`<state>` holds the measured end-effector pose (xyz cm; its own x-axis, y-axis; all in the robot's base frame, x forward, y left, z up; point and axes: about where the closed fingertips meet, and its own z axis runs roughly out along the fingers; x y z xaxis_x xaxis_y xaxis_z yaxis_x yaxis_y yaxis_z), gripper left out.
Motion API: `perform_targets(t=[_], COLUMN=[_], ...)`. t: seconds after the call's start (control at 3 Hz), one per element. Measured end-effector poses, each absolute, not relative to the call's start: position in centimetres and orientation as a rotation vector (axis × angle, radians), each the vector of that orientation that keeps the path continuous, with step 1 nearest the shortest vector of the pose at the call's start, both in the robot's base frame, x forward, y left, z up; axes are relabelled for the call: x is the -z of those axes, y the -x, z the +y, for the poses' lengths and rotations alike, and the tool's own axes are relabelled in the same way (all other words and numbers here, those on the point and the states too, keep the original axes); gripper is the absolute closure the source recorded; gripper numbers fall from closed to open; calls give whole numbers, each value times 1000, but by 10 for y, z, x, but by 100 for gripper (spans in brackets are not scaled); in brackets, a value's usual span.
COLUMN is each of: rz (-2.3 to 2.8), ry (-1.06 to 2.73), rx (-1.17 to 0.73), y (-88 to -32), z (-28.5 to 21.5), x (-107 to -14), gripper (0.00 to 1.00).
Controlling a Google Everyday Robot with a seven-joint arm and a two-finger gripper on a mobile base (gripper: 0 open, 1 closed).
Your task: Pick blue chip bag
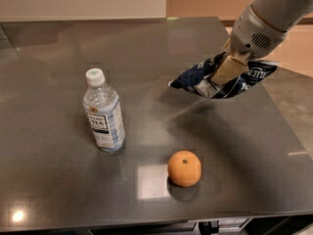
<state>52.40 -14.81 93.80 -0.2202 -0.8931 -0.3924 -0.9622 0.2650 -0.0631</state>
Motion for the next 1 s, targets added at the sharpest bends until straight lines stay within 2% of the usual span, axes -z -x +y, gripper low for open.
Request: perform_targets(t=[0.67,1.0], rz=[2061,2061], ry=[1733,1733], rx=[-267,-267], y=[-550,-550], z=[-122,-122], x=[-995,-995], gripper=[100,100])
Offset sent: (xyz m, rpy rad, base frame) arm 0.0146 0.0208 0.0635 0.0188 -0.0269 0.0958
